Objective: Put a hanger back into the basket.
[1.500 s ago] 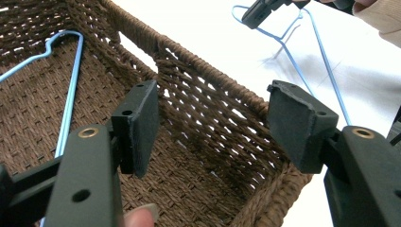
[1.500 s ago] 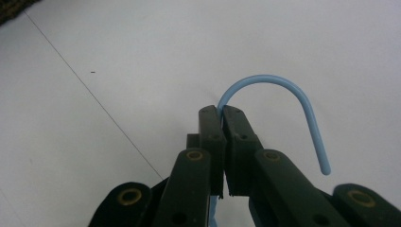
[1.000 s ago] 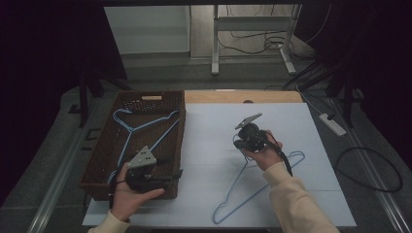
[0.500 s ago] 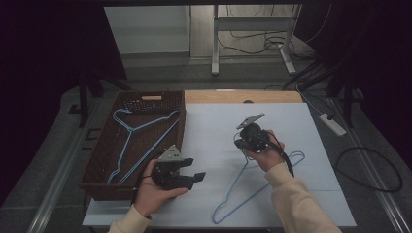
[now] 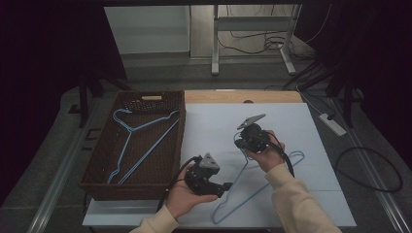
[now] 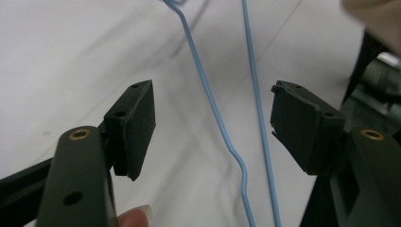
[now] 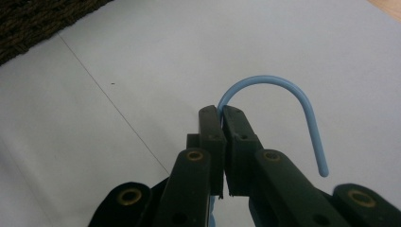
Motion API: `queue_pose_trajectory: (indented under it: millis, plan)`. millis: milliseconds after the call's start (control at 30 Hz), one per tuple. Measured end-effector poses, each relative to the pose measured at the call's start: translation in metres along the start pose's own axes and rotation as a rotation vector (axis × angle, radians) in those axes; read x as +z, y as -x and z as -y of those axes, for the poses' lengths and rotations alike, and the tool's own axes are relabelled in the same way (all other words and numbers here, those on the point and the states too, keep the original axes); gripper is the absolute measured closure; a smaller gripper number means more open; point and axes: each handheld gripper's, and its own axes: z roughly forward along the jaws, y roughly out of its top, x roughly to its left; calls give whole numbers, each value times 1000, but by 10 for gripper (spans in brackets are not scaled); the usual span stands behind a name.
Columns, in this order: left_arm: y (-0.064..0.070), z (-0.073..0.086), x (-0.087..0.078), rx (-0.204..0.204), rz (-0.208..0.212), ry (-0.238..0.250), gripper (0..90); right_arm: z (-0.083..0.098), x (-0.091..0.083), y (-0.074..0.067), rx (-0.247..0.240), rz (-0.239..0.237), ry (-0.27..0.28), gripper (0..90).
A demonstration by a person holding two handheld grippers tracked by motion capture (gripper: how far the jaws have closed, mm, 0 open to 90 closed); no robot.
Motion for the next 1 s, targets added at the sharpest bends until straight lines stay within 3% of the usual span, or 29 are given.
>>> queue_pose_trajectory:
  millis: [133, 400, 600, 767, 1000]
  plan:
    - [2, -2, 21, -1, 7, -47, 330, 0, -1, 0, -2, 2, 8, 882]
    - [-8, -5, 52, -69, 27, -81, 367, 1, -3, -1, -4, 6, 18, 882]
    - [-12, -5, 64, -83, 76, -123, 596, 2, -4, -2, -6, 9, 20, 882]
    - [-12, -4, 66, -105, 116, -119, 793, 2, -5, -2, -3, 10, 30, 882]
    - [-14, -3, 62, -154, 105, -86, 830, 5, -12, 0, 11, 13, 69, 880]
